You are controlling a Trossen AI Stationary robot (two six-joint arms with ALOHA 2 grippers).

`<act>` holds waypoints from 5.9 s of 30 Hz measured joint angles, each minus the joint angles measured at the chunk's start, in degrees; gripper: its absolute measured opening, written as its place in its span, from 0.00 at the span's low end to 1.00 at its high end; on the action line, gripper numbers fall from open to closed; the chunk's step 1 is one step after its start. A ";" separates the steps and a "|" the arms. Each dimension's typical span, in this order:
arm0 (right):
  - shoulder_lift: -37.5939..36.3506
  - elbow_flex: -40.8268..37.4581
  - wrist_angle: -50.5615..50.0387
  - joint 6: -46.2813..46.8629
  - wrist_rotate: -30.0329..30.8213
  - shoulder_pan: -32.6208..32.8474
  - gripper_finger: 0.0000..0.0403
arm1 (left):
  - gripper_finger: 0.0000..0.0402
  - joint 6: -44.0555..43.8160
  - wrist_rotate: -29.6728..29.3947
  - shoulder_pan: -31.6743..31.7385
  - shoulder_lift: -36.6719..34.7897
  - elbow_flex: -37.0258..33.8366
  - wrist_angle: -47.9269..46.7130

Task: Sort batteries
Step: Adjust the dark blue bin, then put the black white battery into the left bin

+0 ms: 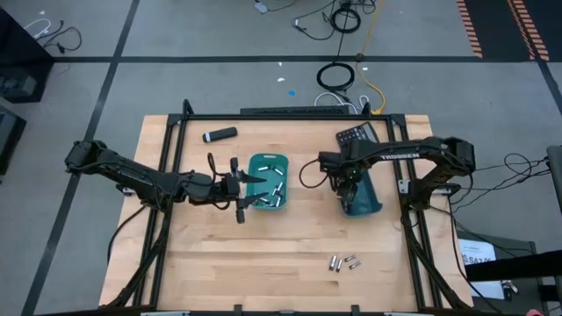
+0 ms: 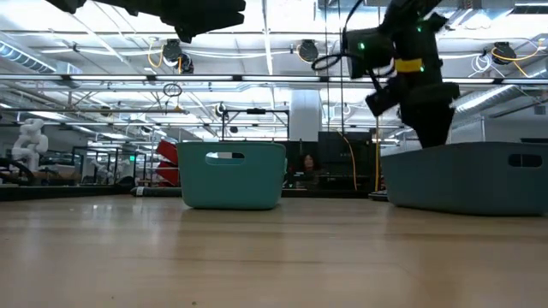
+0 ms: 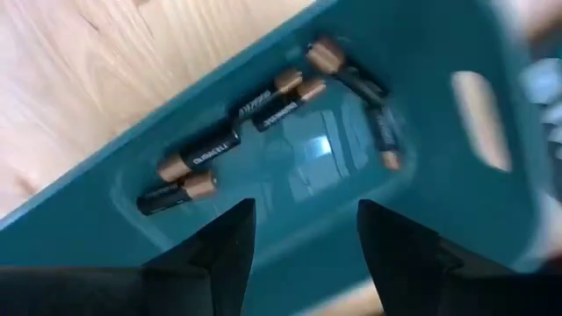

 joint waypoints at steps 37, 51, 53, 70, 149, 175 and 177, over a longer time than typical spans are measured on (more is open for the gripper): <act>7.50 12.72 12.86 20.70 13.31 53.14 0.48 | 0.46 -10.54 -4.20 -4.56 13.11 15.63 -12.42; 15.10 12.72 15.36 7.26 10.09 56.43 0.49 | 0.46 -15.15 -5.38 -5.53 15.15 15.61 -7.17; 15.12 12.72 15.73 5.48 9.79 56.35 0.51 | 0.46 -16.08 -5.38 -5.96 15.15 15.61 -7.00; 16.74 12.72 19.27 -5.22 6.88 49.39 0.51 | 0.46 -18.08 -5.89 -11.06 15.15 15.58 -6.87; 25.99 23.11 8.76 -32.81 3.99 48.71 0.50 | 0.46 -19.56 -7.54 -12.50 15.15 15.52 -9.86; 28.06 22.58 12.96 -35.25 2.83 48.16 0.50 | 0.46 -19.52 -7.52 -12.50 15.15 15.52 -9.88; 28.87 22.58 13.11 -35.84 2.84 47.96 0.50 | 0.46 -19.52 -7.52 -12.50 15.15 15.52 -9.94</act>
